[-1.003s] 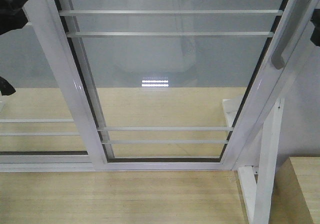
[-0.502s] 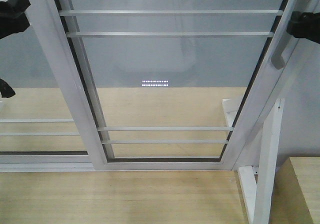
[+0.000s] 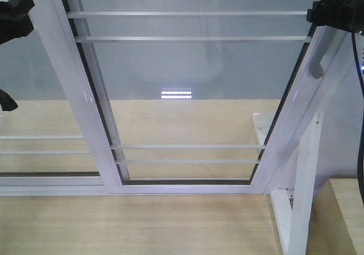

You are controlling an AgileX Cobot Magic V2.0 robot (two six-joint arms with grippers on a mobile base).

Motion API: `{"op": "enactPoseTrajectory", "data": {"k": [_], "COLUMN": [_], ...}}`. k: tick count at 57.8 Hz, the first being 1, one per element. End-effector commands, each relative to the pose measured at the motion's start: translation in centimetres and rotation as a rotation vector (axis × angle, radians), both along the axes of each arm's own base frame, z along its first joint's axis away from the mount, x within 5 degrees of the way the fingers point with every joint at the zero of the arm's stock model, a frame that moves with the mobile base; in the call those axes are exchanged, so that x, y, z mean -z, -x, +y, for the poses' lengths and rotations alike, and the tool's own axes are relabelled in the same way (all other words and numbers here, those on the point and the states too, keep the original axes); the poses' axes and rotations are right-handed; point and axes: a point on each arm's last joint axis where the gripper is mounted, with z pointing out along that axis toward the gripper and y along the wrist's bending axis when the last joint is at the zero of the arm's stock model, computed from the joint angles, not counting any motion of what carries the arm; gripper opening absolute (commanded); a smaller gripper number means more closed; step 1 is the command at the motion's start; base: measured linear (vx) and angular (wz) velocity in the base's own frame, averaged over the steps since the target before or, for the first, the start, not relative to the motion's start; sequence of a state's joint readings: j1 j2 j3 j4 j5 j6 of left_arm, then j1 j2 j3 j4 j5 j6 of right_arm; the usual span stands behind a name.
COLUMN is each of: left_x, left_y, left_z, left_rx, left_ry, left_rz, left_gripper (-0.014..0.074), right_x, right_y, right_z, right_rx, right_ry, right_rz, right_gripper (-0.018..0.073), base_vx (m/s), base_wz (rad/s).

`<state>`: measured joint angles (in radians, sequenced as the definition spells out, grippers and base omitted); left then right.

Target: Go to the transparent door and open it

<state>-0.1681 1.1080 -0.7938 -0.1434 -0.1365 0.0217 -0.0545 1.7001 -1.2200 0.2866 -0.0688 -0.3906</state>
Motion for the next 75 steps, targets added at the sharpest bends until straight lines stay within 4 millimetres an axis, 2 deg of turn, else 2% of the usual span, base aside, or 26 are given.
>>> {"op": "enactPoseTrajectory", "data": {"k": [1,13,19,36,44,49,75], "left_x": [-2.4,-2.4,-2.4,-2.4,-2.3,-2.3,-2.0], "left_y": [0.2,0.2,0.2,0.2,0.2,0.2,0.2], "left_z": [0.1,0.1,0.1,0.1,0.1,0.1,0.1], "left_rx": [-0.011,-0.011,-0.011,-0.011,-0.011,-0.011,-0.005], "left_ry": [0.027,0.027,0.027,0.027,0.027,0.027,0.021], "left_rz": [-0.129,-0.129,-0.129,-0.129,-0.128,-0.128,-0.087], "left_gripper": [0.0586,0.0586,0.0586,0.0586,0.0586,0.0586,0.0586], "right_x": [-3.4,-2.5,-2.1,-1.9,-1.8,-1.6,-1.6], "right_y": [-0.4,-1.5,-1.7,-1.8,-1.8,-1.8,-1.9], "right_z": [-0.4,-1.4,-1.9,-2.1,-1.7,-1.1,3.9], "right_rx": [0.020,0.043,0.056,0.064,0.053,0.035,-0.086], "right_ry": [0.037,0.039,0.042,0.034,0.023,0.018,0.017], "right_rz": [-0.151,-0.143,-0.141,-0.141,-0.121,-0.105,-0.104], "right_gripper": [0.0586,0.0579,0.0536,0.0190,0.0077,0.0050,0.0055], "base_vx": [0.00,0.00,0.00,0.00,0.00,0.00,0.00], "base_wz": [0.00,0.00,0.00,0.00,0.00,0.00,0.00]}}
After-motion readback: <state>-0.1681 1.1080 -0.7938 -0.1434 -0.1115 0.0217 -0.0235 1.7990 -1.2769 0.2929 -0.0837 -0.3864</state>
